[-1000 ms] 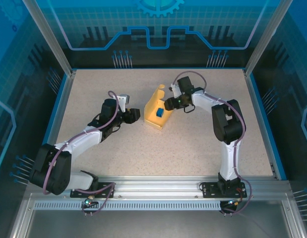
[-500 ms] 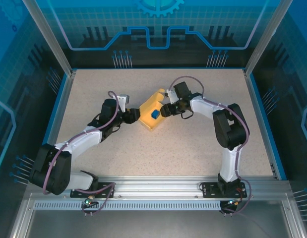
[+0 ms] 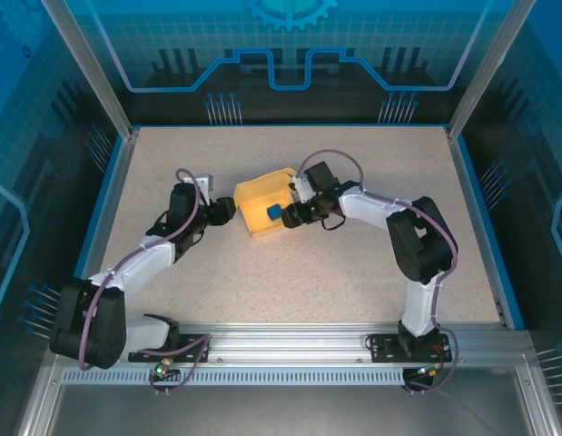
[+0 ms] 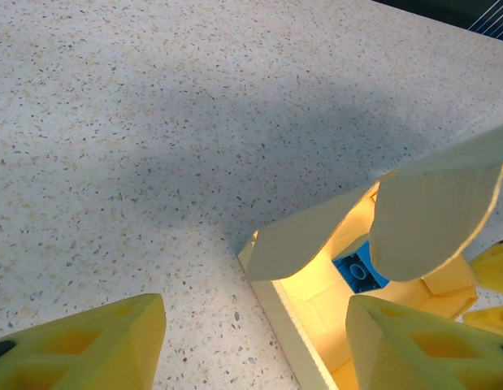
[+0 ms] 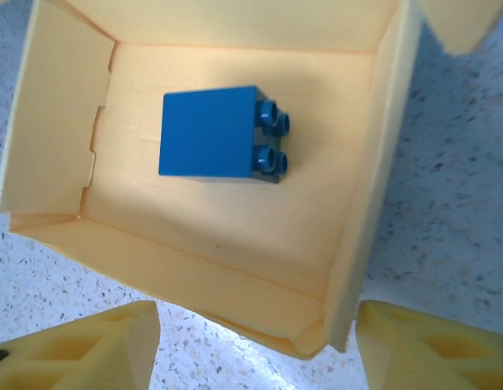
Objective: Fold the paper box
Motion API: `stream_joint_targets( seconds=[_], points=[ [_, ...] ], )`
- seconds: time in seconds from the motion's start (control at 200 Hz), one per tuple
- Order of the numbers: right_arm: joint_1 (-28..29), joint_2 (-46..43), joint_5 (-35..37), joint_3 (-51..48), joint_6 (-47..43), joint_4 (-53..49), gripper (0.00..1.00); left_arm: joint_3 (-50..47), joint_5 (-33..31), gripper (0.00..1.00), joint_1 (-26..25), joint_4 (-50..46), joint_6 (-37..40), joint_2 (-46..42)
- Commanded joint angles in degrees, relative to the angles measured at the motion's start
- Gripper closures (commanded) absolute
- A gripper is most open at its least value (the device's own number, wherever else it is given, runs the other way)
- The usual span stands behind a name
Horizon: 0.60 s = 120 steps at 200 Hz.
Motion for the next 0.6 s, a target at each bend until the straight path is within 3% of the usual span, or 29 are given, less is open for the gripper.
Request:
stream_joint_targets(
  seconds=[0.0,0.225,0.595],
  points=[
    [-1.1,-4.1,2.5,-0.1,-1.0,0.7,0.33,-1.0,-0.4,0.38,0.1,-1.1,-0.6,-2.6],
    [-3.8,-4.5,3.1,3.2,-3.9,2.4,0.33,-1.7,6.5,0.39,-0.3,1.7,-1.1,-2.5],
    [-3.0,0.5,2.9,9.7,-8.5,3.2,0.39,-1.1,4.9,0.39,-2.1,0.7,0.0,-2.0]
  ],
)
